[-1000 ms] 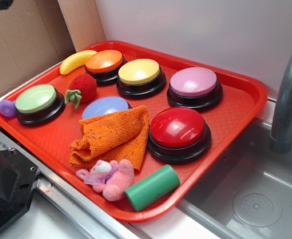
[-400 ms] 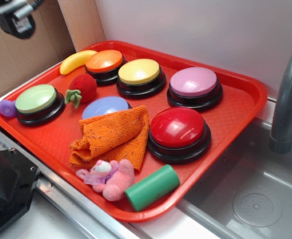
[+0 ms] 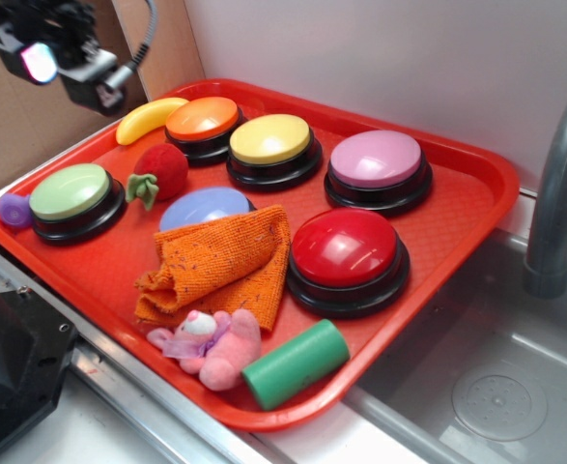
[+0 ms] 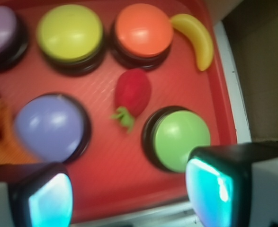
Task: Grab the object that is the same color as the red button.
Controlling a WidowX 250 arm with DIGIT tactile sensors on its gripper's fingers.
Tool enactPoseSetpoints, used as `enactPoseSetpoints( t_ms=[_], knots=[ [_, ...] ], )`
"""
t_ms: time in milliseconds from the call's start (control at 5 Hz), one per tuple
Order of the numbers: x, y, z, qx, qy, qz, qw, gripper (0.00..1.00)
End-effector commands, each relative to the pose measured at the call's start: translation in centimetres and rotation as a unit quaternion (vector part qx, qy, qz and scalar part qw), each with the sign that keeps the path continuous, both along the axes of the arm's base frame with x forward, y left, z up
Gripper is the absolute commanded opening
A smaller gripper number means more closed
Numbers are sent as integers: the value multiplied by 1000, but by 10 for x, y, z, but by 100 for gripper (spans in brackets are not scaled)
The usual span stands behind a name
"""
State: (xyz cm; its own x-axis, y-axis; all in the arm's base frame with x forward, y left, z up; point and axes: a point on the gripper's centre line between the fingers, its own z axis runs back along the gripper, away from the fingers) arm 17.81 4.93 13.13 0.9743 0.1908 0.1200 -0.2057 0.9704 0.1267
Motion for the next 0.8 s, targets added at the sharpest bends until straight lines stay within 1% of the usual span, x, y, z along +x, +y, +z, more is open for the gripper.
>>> enactPoseSetpoints(
  t_ms=[0, 200, 400, 600],
  knots=[
    [25, 30, -45, 7, -43, 51, 998, 100],
    [39, 35, -58, 3, -49, 32, 998, 100],
    [47, 35, -63, -21, -69, 23, 997, 100],
    [56, 35, -74, -22, -67, 3, 998, 100]
  ],
)
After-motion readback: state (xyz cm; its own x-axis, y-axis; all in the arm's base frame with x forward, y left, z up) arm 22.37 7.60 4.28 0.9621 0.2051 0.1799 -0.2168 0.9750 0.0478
